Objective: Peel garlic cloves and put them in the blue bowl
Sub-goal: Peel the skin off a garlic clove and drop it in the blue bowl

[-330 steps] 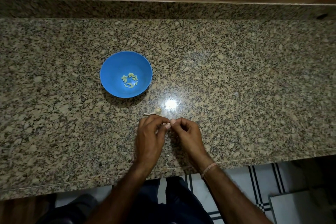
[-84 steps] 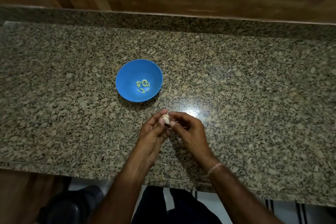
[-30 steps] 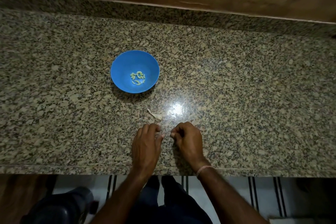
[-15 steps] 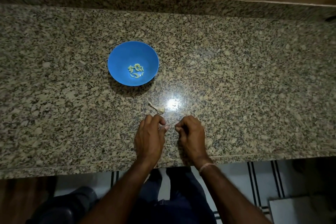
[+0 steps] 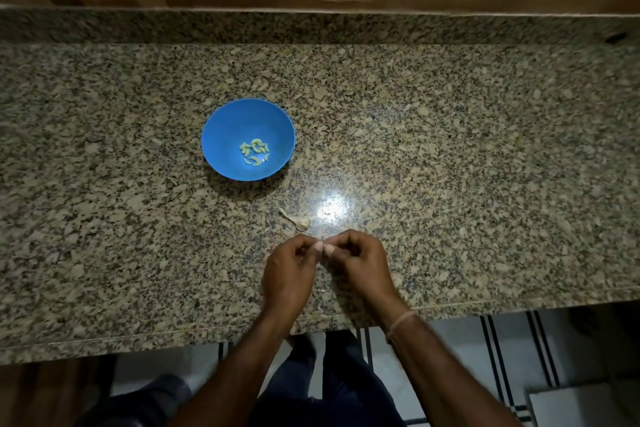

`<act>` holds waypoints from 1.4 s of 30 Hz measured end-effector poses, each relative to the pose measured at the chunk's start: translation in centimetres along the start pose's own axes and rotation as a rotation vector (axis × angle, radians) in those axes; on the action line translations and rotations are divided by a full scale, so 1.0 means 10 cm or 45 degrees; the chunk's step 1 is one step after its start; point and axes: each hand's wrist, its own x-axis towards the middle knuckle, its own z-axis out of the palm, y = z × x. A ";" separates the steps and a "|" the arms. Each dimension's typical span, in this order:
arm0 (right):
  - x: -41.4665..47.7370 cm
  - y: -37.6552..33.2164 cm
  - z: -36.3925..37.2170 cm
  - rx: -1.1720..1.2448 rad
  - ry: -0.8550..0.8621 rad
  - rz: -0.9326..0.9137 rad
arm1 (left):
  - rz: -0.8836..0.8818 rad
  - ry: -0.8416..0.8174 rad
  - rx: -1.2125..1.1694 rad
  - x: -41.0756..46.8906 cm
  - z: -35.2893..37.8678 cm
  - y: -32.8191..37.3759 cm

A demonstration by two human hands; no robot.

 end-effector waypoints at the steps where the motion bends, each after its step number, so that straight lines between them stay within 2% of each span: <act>1: -0.02 -0.03 0.01 0.094 -0.031 0.039 | -0.064 -0.040 -0.142 0.01 0.00 0.01; 5: -0.09 -0.10 0.05 0.281 -0.064 0.127 | -0.196 -0.128 -0.488 -0.01 -0.07 0.03; 10: -0.07 -0.10 0.06 0.371 -0.077 0.259 | -0.229 -0.195 -0.556 -0.01 -0.12 0.09; 12: -0.04 -0.10 0.05 0.159 -0.056 0.146 | -0.312 -0.202 -0.599 -0.01 -0.13 0.14; 16: -0.01 -0.08 0.06 -0.354 0.055 -0.283 | -0.537 -0.239 -0.589 0.00 -0.16 0.22; 18: 0.01 -0.06 0.08 -0.489 0.067 -0.417 | -0.522 -0.236 -0.594 0.01 -0.17 0.21; 19: 0.00 -0.05 0.08 -0.524 0.072 -0.416 | -0.444 -0.215 -0.559 0.00 -0.16 0.19; 21: 0.02 -0.02 0.09 -0.421 0.058 -0.217 | -0.193 -0.130 -0.312 -0.03 -0.15 0.15; 23: 0.02 -0.04 0.11 -0.019 -0.027 0.165 | 0.004 -0.023 -0.042 -0.03 -0.13 0.09; 24: 0.02 -0.05 0.12 0.099 -0.053 0.267 | 0.039 0.002 0.015 -0.04 -0.12 0.07; 26: 0.03 -0.03 0.12 -0.118 -0.008 0.125 | -0.051 -0.058 -0.058 0.00 -0.12 0.04; 29: 0.03 0.03 0.09 -0.609 0.024 -0.362 | -0.460 -0.277 -0.426 0.05 -0.17 0.06; 31: 0.07 0.04 0.07 -0.730 -0.009 -0.509 | -0.591 -0.351 -0.525 0.05 -0.22 0.08; 33: 0.07 0.01 0.10 -0.671 -0.046 -0.374 | -0.404 -0.257 -0.313 0.04 -0.24 0.10; 34: 0.08 -0.01 0.12 -0.519 -0.069 -0.172 | -0.206 -0.154 -0.071 0.04 -0.24 0.11; 36: 0.06 -0.07 0.16 0.090 -0.155 0.384 | 0.162 0.028 0.370 0.01 -0.20 0.10; 37: 0.04 -0.10 0.17 0.300 -0.185 0.549 | 0.265 0.068 0.463 0.00 -0.19 0.10; 38: 0.03 -0.09 0.17 0.337 -0.173 0.572 | 0.294 0.048 0.461 0.00 -0.18 0.10; 39: 0.01 -0.07 0.16 0.189 -0.131 0.451 | 0.228 -0.019 0.347 0.01 -0.17 0.10; 42: -0.01 0.04 0.08 -0.575 0.043 -0.340 | -0.329 -0.287 -0.251 0.10 -0.21 0.15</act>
